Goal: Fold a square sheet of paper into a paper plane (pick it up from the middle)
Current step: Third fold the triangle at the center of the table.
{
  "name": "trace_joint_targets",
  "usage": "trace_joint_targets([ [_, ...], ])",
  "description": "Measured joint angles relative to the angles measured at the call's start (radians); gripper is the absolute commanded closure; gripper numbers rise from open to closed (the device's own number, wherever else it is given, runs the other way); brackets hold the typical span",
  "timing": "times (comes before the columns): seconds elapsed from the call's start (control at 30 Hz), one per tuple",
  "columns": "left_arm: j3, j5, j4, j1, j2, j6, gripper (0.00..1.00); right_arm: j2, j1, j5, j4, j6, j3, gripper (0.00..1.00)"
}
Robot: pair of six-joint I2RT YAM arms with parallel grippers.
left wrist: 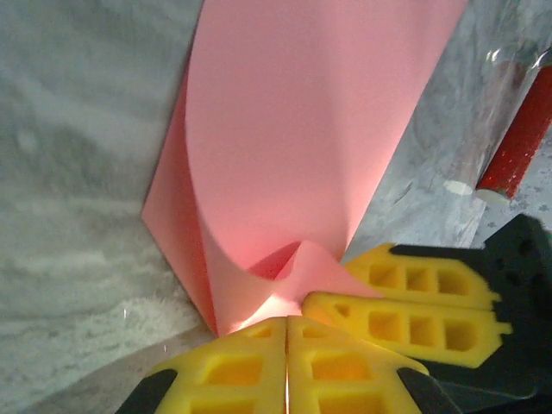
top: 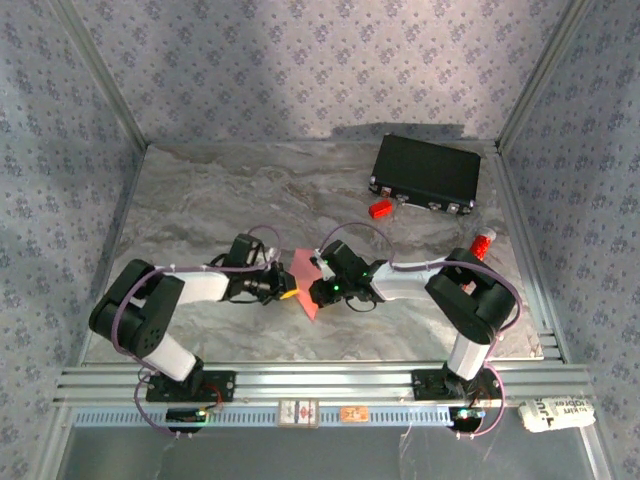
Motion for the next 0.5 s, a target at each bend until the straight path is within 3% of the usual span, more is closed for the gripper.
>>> trace_joint_targets([
  [0.5, 0.022, 0.015, -0.008, 0.046, 0.08, 0.087, 0.94, 0.0, 0.0, 0.001, 0.0, 0.0, 0.0, 0.97],
])
